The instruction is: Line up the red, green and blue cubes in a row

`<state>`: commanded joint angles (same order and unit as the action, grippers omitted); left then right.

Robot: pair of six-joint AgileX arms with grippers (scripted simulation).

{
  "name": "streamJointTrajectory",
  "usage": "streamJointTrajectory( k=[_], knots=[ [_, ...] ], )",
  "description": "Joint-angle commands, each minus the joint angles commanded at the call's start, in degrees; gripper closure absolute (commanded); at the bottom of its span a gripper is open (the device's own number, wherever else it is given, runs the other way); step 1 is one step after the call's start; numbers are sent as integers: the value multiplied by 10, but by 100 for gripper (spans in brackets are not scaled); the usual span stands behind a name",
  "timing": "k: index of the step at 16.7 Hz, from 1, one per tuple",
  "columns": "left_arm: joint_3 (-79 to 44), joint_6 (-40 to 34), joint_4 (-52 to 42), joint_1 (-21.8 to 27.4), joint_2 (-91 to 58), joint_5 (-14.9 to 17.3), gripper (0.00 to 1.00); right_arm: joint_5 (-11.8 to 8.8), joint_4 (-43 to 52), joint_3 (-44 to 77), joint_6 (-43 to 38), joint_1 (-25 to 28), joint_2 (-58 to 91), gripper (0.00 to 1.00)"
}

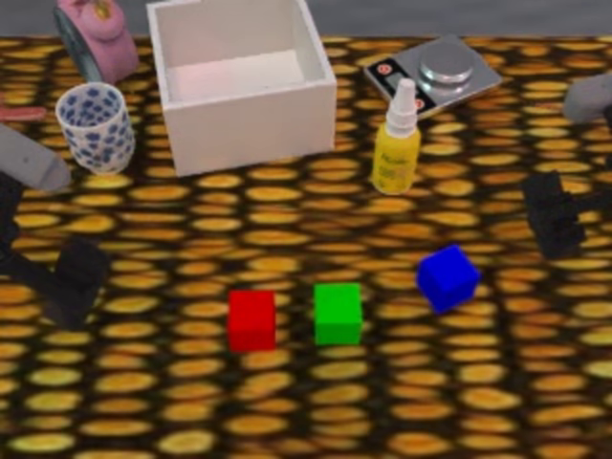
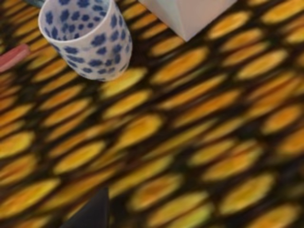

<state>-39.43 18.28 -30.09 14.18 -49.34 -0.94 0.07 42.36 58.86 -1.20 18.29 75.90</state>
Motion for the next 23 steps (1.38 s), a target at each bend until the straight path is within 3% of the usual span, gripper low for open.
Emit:
streamJointTrajectory(
  k=[6, 11, 18, 23],
  knots=[
    [267, -118, 187, -105, 332, 5, 0, -1, 160, 224, -5, 68, 282, 0],
    [382, -176, 288, -149, 478, 9, 0, 0, 228, 340, -7, 99, 410, 0],
    [394, -183, 301, -153, 493, 9, 0, 0, 233, 350, -7, 100, 423, 0],
    [394, -183, 301, -153, 493, 9, 0, 1, 145, 294, -7, 102, 452, 0]
  ],
)
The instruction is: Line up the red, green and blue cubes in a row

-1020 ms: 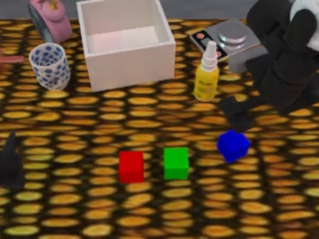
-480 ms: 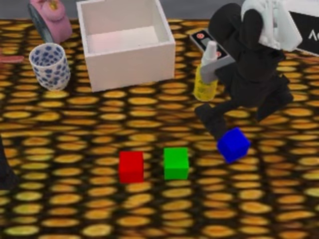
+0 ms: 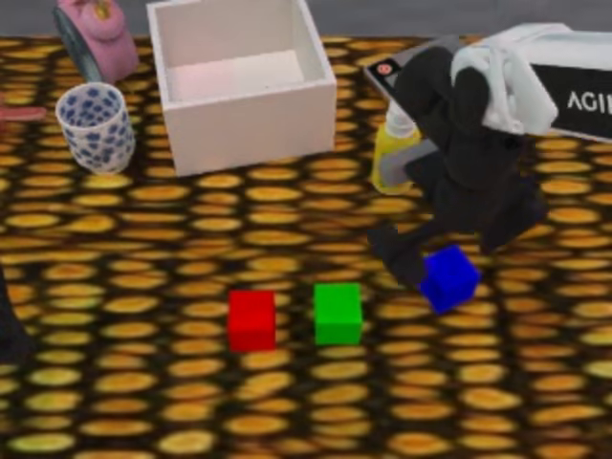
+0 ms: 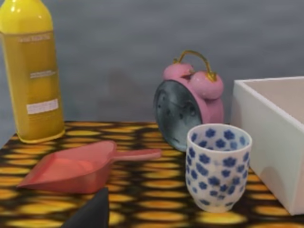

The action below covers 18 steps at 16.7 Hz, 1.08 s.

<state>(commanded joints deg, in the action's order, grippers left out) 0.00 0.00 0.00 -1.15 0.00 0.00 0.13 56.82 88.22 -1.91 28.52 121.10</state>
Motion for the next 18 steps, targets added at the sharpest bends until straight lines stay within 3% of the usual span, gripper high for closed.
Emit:
streamJointTrajectory(
  k=[3, 8, 18],
  knots=[
    [0, 0, 0, 0, 0, 0, 0, 0, -58, -37, -1, 1, 21, 0],
    [0, 0, 0, 0, 0, 0, 0, 0, -69, -45, -1, 1, 27, 0],
    [0, 0, 0, 0, 0, 0, 0, 0, -69, -45, -1, 1, 27, 75]
  ],
)
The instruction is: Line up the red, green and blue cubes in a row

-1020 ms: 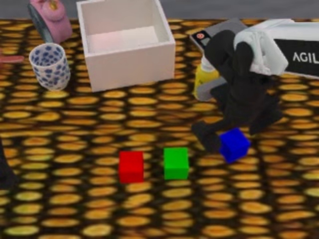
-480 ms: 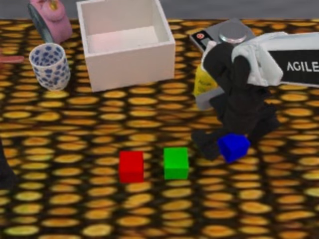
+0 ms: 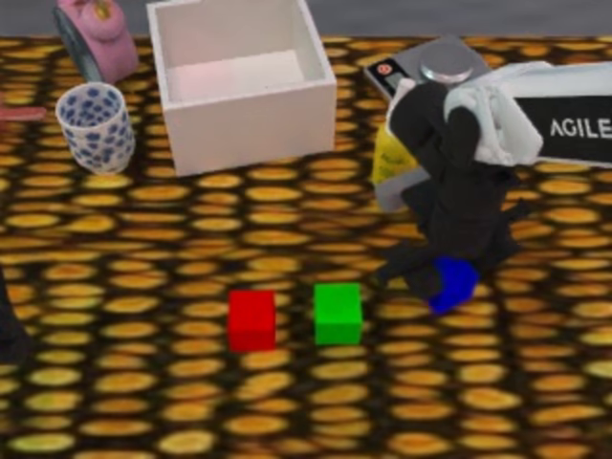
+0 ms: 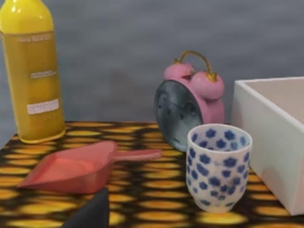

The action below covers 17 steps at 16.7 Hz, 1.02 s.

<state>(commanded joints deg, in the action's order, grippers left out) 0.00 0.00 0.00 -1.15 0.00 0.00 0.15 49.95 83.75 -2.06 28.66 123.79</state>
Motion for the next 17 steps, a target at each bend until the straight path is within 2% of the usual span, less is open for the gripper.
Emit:
streamJointTrajectory(
  k=[3, 4, 13, 17],
  knots=[
    [0, 0, 0, 0, 0, 0, 0, 0, 0, 0, 0, 0, 0, 98],
    [0, 0, 0, 0, 0, 0, 0, 0, 0, 0, 0, 0, 0, 100],
    [0, 0, 0, 0, 0, 0, 0, 0, 4, 3, -1, -1, -6, 100],
    [0, 0, 0, 0, 0, 0, 0, 0, 65, 43, -2, 0, -25, 100]
  ],
)
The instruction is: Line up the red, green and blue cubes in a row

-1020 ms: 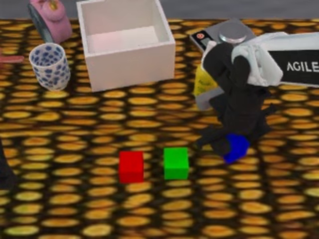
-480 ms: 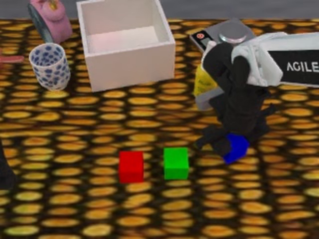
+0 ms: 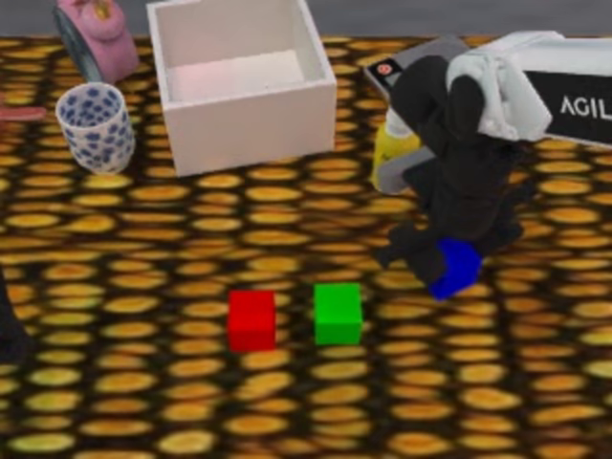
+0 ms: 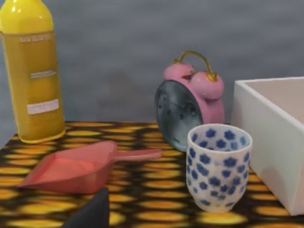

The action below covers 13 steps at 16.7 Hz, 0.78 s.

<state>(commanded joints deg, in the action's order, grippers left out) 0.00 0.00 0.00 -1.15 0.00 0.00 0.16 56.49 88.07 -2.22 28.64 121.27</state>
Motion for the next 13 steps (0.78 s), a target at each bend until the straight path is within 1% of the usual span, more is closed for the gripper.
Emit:
streamJointTrajectory(
  k=[4, 9, 11, 13],
  knots=[
    [0, 0, 0, 0, 0, 0, 0, 0, 71, 44, 2, 4, -27, 100],
    [0, 0, 0, 0, 0, 0, 0, -1, 75, 46, 0, 2, -28, 100],
    [0, 0, 0, 0, 0, 0, 0, 0, 77, 46, -20, 7, -30, 100],
    [0, 0, 0, 0, 0, 0, 0, 0, 81, 41, -65, 16, -37, 100]
  ],
)
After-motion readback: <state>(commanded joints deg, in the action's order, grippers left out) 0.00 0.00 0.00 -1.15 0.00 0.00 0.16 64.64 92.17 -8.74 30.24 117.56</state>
